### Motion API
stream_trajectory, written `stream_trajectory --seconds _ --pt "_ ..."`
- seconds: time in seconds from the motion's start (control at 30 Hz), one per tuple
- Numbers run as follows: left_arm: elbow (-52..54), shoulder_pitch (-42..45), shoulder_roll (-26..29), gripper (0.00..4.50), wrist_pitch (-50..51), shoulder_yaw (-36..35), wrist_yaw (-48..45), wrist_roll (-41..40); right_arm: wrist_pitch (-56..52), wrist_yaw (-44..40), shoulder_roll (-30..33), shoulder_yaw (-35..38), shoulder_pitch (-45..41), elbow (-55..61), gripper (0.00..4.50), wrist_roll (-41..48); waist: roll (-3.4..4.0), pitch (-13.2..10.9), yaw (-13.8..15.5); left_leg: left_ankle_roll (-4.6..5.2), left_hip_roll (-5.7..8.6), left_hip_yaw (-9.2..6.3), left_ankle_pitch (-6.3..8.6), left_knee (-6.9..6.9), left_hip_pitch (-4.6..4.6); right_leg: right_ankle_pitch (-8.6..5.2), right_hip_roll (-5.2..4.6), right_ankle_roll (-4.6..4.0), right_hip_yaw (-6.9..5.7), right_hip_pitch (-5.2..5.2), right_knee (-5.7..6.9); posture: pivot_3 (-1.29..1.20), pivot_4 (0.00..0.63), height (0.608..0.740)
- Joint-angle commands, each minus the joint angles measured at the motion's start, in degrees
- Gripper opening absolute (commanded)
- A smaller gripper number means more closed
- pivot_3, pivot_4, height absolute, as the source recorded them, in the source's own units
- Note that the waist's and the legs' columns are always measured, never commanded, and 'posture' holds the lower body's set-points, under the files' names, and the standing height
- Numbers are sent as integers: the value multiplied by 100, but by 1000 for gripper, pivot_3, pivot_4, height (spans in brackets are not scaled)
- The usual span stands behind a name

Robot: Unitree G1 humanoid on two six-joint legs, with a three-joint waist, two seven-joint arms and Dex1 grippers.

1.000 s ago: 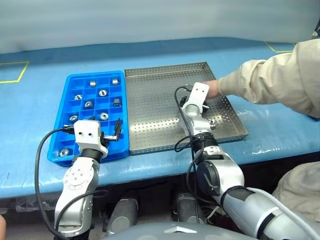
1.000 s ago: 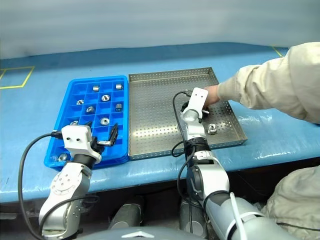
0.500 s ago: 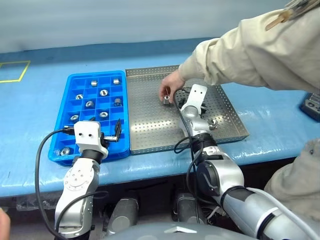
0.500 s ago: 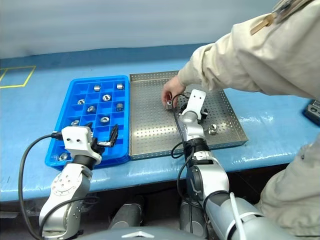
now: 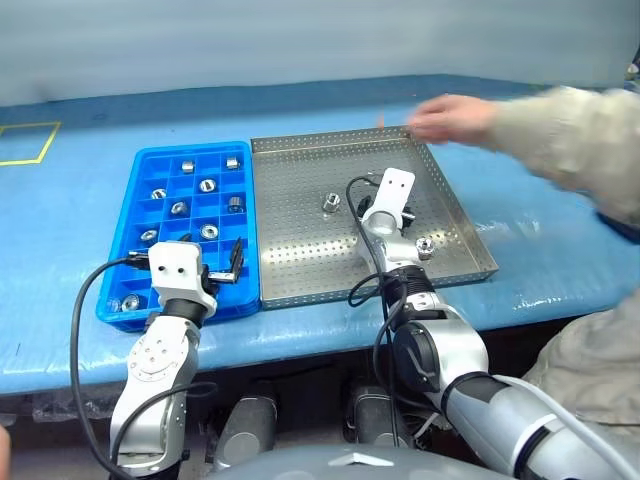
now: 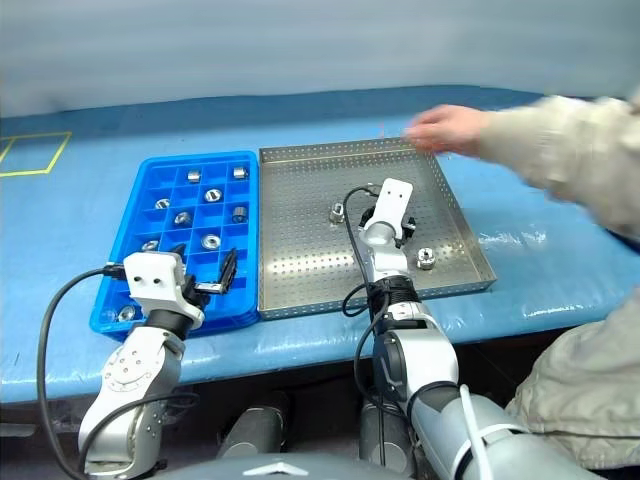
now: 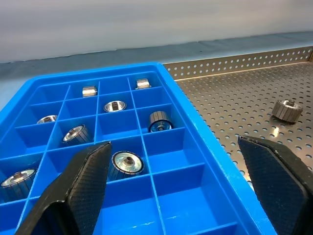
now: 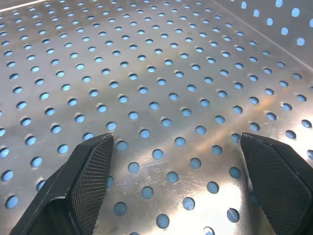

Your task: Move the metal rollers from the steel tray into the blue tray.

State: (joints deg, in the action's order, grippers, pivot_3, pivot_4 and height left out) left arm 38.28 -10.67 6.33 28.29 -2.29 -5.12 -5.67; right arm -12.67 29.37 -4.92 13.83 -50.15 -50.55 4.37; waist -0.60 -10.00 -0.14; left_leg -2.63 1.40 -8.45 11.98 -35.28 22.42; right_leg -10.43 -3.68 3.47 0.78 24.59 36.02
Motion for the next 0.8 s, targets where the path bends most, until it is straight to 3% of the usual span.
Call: stream_trajectory --seconds 0.03,0.37,0.8 --pt "171 18 22 4500 -129 25 -32 -31 425 -532 -14 -279 45 439 4330 -64 0 0 -3 0 0 0 0 0 0 0 0 0 0 0 0 215 150 740" --pt "208 28 2 4500 -112 125 -11 -4 642 -2198 -233 -842 304 898 4330 65 0 0 -4 0 0 -1 0 -1 -3 1 1 2 0 -2 1 242 150 740" --pt "409 -123 -58 4500 -95 120 145 38 323 -2310 -242 -870 92 204 4330 46 0 0 188 0 0 -1 0 0 -5 1 2 1 1 -1 1 286 150 740"
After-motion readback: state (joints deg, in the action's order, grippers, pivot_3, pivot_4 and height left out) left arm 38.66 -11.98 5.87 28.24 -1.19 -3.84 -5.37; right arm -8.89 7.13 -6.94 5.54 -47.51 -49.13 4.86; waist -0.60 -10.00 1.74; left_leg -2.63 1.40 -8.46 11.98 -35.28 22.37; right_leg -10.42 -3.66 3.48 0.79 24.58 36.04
